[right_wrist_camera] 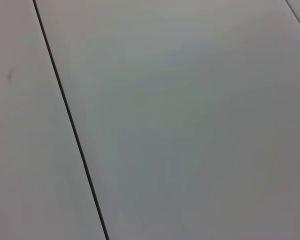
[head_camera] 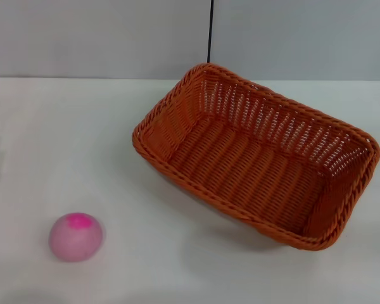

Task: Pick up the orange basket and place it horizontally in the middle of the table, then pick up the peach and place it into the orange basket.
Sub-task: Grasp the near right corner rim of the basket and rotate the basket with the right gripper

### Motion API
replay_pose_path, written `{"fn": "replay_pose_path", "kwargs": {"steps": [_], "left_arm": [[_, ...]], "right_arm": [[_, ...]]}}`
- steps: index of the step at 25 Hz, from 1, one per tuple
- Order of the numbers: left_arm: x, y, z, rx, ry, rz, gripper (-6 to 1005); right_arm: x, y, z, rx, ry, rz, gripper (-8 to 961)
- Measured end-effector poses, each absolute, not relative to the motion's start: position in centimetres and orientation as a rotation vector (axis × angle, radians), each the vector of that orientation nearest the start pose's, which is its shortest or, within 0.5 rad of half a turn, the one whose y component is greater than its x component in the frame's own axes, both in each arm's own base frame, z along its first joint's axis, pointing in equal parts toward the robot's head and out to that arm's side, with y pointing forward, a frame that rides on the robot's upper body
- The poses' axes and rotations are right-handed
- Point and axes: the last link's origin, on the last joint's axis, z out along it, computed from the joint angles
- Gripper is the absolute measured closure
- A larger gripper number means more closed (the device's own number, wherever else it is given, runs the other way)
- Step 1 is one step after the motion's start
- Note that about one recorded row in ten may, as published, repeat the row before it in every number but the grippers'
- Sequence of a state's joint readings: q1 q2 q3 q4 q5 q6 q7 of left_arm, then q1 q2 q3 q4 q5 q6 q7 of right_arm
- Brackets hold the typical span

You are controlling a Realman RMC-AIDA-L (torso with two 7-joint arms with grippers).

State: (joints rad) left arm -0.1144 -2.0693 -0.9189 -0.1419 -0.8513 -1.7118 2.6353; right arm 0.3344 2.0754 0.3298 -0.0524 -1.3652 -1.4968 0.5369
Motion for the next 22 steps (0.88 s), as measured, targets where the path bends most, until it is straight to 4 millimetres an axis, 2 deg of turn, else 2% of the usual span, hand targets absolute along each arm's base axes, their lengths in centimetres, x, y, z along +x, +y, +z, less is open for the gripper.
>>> {"fn": "replay_pose_path", "kwargs": {"steps": [13, 22], "left_arm": [[-36.32, 20.44, 4.74, -1.227, -0.564, -1.126, 312], [-36.2, 20.47, 4.67, -1.239, -0.562, -1.131, 317]], "right_arm": [[39.06, 26.46, 8.45, -1.021, 0.617, 0.961, 528], [38.66, 26.87, 8.93, -1.062, 0.716, 1.156, 526]]}}
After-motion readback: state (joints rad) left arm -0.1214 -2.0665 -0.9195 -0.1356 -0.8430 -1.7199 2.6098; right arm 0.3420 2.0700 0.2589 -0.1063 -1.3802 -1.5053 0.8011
